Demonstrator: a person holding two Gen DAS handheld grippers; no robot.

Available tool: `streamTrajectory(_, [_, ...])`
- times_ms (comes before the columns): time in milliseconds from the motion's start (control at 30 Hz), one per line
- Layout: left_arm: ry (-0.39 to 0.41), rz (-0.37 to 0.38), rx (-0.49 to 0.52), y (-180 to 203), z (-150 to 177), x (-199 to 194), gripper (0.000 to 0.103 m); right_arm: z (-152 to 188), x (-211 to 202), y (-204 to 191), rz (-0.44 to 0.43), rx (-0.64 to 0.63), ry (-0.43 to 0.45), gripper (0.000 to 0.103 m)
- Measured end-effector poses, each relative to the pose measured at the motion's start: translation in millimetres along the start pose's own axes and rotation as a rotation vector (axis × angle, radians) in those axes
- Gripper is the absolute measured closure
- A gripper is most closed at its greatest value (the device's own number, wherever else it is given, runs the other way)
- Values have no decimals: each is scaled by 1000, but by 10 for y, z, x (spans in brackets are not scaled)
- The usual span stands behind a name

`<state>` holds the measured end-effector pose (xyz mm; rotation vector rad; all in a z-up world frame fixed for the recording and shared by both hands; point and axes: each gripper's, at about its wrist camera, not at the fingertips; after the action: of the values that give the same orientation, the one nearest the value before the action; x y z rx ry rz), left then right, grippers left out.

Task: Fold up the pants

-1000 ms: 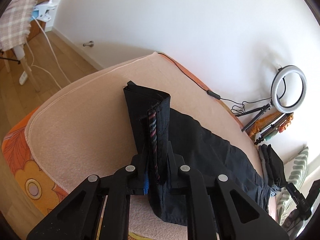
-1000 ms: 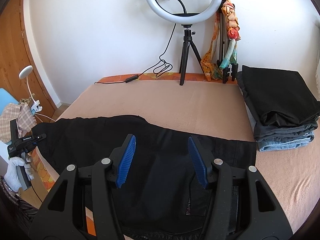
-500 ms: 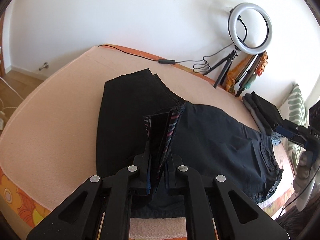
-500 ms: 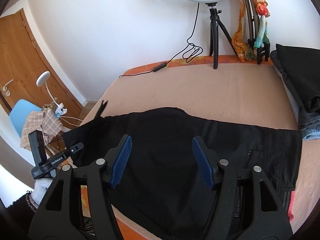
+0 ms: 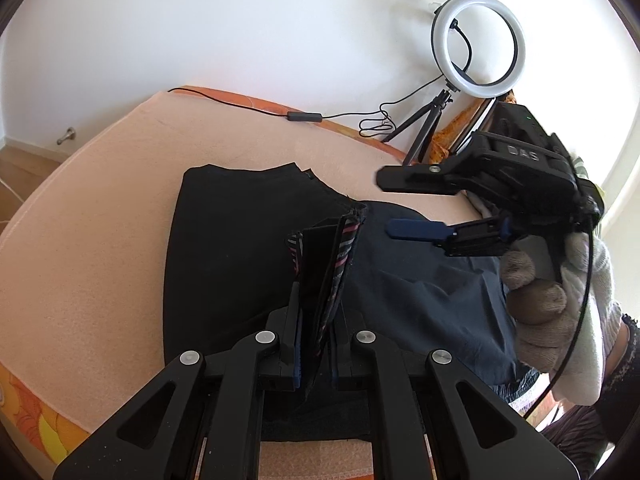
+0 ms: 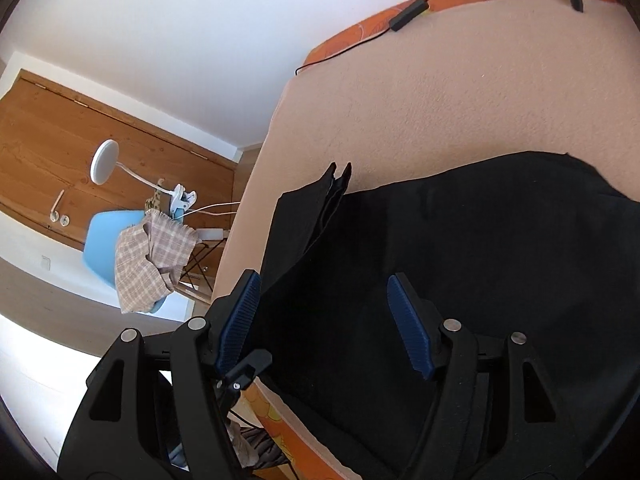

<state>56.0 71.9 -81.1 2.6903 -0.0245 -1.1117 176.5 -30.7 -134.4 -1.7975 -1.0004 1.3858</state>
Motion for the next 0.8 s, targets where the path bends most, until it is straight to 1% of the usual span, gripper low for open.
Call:
streamTrajectory(67, [4,7,18,74,5,-6,96,-16,153,5,13,-2,-4,34])
streamTrajectory(100, [4,12,24,93,13,-11,95,-27,208,2,11,-3,-5,36])
streamTrajectory(133, [1,19,27,107,22,-10,95,-32,248,-3,11,-6,-8,43])
streamTrajectory(167, [-3,25,29,113,36,-8,95,-39,288,-11,19,-11,-12,45])
streamTrajectory(200, [-7,31,32,128,47,-6,96,-27,314,-25,33,-19,-13,50])
streamTrajectory(233, [-11,37,33,140,55,-5,96,-23,327,-43,47,-29,-16,57])
streamTrajectory(267, [-14,45,35,155,63,-10,96,-10,350,-57,51,-35,-22,60])
streamTrajectory(300, [-15,51,40,181,67,-17,96,4,363,-63,54,-39,-22,67])
streamTrajectory(333, [-12,55,48,215,70,-29,96,20,371,-71,62,-44,-20,77])
streamTrajectory(367, [-8,61,56,250,70,-44,96,33,372,-83,80,-54,-14,84])
streamTrajectory(400, [-5,68,63,293,69,-60,96,33,315,-85,99,-65,-4,94])
streamTrajectory(500, [0,93,81,437,64,-92,96,52,160,-131,119,-93,38,97])
streamTrajectory(667, [7,147,134,755,82,-143,96,92,-266,-239,189,-159,113,98])
streamTrajectory(800, [0,190,179,997,151,-168,96,163,-629,-232,225,-170,164,98])
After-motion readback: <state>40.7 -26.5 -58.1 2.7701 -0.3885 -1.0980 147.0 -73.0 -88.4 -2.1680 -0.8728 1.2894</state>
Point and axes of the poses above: each gripper's, at about its wrist camera, not at the fingertips, and x roughly the way its jaws point, y to its right, z to its underside, and after that the axes turned 14 degrees about -z, right-handed
